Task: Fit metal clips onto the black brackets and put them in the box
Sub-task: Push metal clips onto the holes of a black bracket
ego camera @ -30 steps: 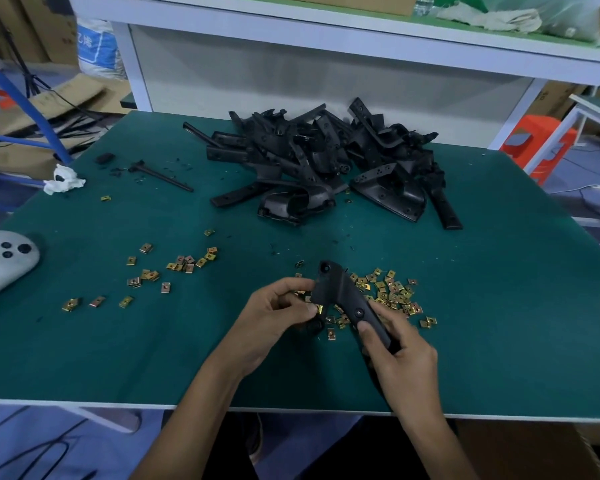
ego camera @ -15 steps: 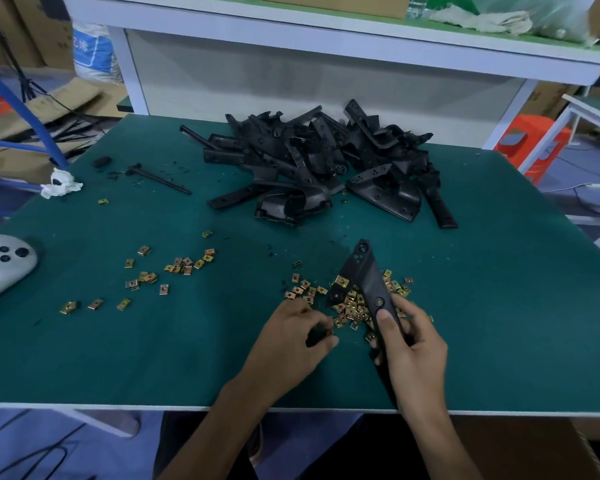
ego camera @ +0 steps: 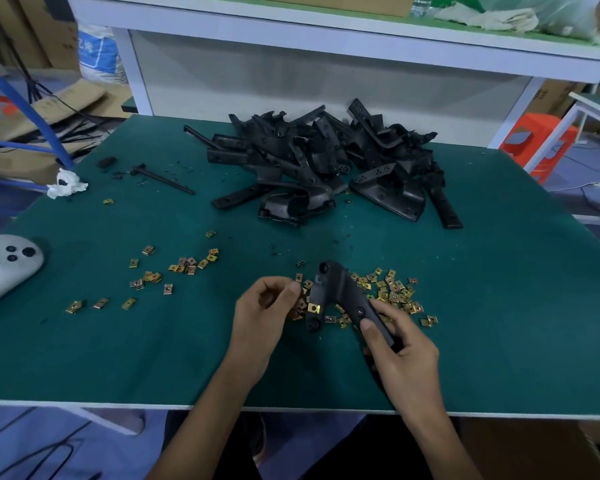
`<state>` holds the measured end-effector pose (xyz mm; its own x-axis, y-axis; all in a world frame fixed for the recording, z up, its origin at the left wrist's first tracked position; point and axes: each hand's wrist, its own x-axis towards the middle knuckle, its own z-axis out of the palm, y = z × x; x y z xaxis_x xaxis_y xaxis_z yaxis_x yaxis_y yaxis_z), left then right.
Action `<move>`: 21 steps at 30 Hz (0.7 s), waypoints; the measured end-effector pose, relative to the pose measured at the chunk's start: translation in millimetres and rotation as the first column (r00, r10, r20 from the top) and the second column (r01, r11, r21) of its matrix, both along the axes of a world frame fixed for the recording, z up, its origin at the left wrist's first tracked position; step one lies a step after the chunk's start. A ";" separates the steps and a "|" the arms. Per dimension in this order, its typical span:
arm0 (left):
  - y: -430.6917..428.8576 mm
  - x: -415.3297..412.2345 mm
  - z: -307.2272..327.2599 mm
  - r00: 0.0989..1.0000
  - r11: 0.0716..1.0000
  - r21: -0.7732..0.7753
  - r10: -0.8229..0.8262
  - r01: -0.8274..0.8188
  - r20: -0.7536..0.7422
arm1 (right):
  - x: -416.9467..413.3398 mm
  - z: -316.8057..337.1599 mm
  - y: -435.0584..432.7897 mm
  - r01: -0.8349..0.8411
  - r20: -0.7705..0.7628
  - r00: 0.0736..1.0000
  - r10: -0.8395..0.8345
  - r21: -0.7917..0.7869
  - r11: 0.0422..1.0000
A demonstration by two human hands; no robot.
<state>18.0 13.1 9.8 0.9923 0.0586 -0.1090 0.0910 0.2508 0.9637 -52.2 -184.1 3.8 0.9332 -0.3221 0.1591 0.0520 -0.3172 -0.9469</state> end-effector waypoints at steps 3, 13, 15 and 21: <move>2.5 1.9 2.0 0.999 0.995 -0.098 -0.029 0.026 -0.025 | -0.5 -1.4 0.8 -0.007 0.003 1.000 0.007 -0.010 1.000; 6.2 0.5 4.9 0.997 0.971 -0.228 -0.071 0.065 -0.018 | 1.4 -5.2 -0.2 -0.023 0.029 0.999 0.026 -0.102 0.994; 6.0 -0.4 5.0 0.996 0.970 -0.229 -0.088 0.083 -0.009 | 2.1 -7.1 -1.0 -0.024 0.034 0.999 0.028 -0.123 0.992; 6.1 -1.9 6.8 0.992 0.966 -0.225 -0.127 0.129 0.022 | 1.6 -8.6 -1.7 -0.025 0.026 0.999 0.029 -0.138 0.990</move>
